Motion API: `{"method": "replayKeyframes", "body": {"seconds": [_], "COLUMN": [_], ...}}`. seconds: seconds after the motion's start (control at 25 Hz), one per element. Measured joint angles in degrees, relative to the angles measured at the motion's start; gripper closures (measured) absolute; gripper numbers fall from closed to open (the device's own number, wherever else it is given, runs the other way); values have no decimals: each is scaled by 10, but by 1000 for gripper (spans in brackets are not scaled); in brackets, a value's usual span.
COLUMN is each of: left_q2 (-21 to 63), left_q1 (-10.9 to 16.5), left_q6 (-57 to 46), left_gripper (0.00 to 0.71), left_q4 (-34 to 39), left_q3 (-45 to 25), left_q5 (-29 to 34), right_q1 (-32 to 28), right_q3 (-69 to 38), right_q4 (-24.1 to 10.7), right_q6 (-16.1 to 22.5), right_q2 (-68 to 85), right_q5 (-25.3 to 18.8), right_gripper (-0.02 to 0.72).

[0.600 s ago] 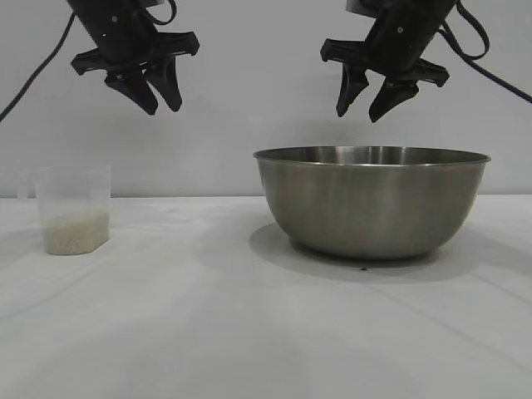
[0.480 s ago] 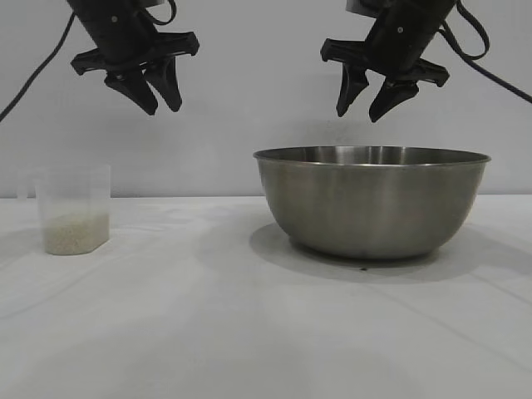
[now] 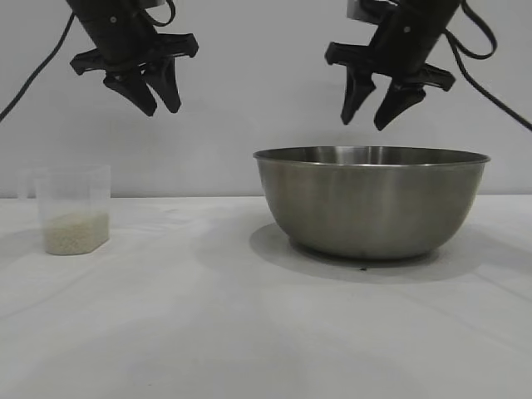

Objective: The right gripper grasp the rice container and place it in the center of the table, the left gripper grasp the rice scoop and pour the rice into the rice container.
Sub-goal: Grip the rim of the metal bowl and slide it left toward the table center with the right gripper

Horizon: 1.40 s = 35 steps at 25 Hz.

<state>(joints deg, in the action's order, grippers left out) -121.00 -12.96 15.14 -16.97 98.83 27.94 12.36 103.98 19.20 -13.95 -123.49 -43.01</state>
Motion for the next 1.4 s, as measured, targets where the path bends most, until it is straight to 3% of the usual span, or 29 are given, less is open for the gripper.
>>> {"method": "replayKeyframes", "body": {"seconds": [0.12,0.32,0.44,0.96,1.0,1.08,1.12,1.4], "left_q2": [0,0,0,0,0,0,0,0], "left_q1": [0,0,0,0,0,0,0,0], "left_q6": [0,0,0,0,0,0,0,0], "left_gripper": [485,485,485,485,485,485,485,485], "left_q4": [1,1,1,1,1,1,1,2], "left_q3": [0,0,0,0,0,0,0,0], "left_q5": [1,1,1,1,1,1,1,1], "right_q1": [-23,-48,-48,-48,-48,-48,-48,-35], "right_q3": [0,0,0,0,0,0,0,0], "right_q4": [-14,-59,-73,-73,-73,-73,-73,-73], "right_q6": [0,0,-2,-4,-4,-4,-4,-7], "right_q2": [24,42,42,3,-6,-18,-24,-46], "right_q5": [-61,-212,-265,-275,-275,-275,-275,-273], "right_gripper": [321,321,321,321,365,377,439,667]}}
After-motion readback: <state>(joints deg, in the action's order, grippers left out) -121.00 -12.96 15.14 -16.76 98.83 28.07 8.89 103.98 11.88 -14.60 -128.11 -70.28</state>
